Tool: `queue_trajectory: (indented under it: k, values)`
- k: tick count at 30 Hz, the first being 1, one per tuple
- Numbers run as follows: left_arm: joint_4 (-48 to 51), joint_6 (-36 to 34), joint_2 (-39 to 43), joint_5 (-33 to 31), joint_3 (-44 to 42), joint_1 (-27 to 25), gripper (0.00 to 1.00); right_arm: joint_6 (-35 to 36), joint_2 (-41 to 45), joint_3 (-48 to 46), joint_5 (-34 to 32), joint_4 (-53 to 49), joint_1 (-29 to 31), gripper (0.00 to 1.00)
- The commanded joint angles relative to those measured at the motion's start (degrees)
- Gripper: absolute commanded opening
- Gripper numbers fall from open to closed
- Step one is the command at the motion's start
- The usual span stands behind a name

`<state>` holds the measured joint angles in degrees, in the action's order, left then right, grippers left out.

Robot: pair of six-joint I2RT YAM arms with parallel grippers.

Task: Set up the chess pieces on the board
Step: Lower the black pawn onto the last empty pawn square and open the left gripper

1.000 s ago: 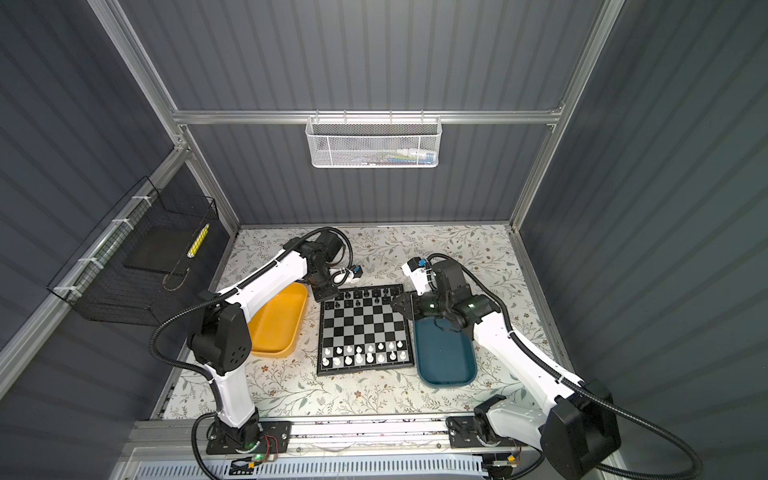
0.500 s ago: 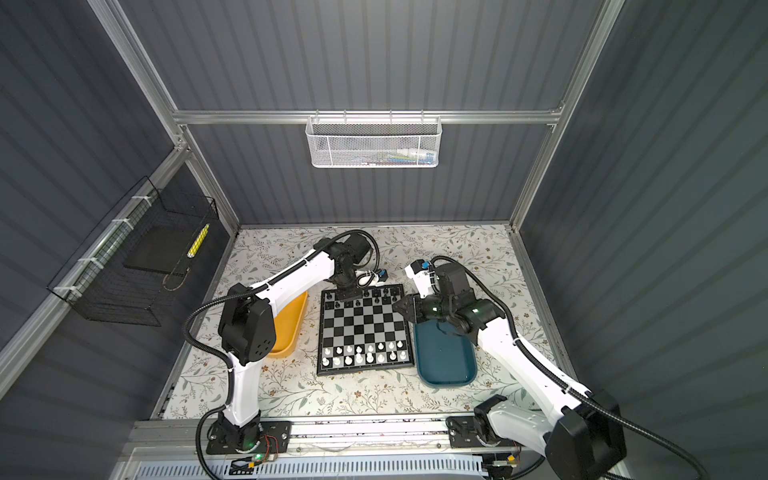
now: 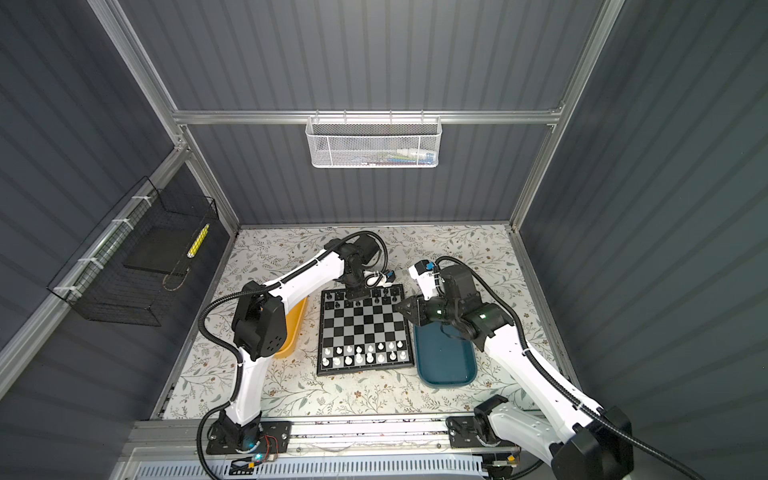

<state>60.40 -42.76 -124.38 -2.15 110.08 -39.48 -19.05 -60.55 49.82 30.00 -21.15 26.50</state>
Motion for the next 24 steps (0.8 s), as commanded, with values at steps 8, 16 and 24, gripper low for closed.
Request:
queue_trajectory:
  k: [8, 16, 24]
  values:
    - [0.6, 1.1, -3.1, 1.8, 2.3, -0.8, 0.09, 0.6, 1.2, -0.9, -2.4, -2.8, -0.1, 0.27]
    - [0.0, 1.1, -4.4, 2.2, 2.8, -0.8, 0.09, 0.7, 1.1, -1.3, -2.5, -2.8, -0.1, 0.27]
    - [-0.6, 0.8, -5.4, 1.8, 3.0, -0.9, 0.09, 0.9, 1.0, -1.4, -2.5, -3.1, 0.0, 0.27]
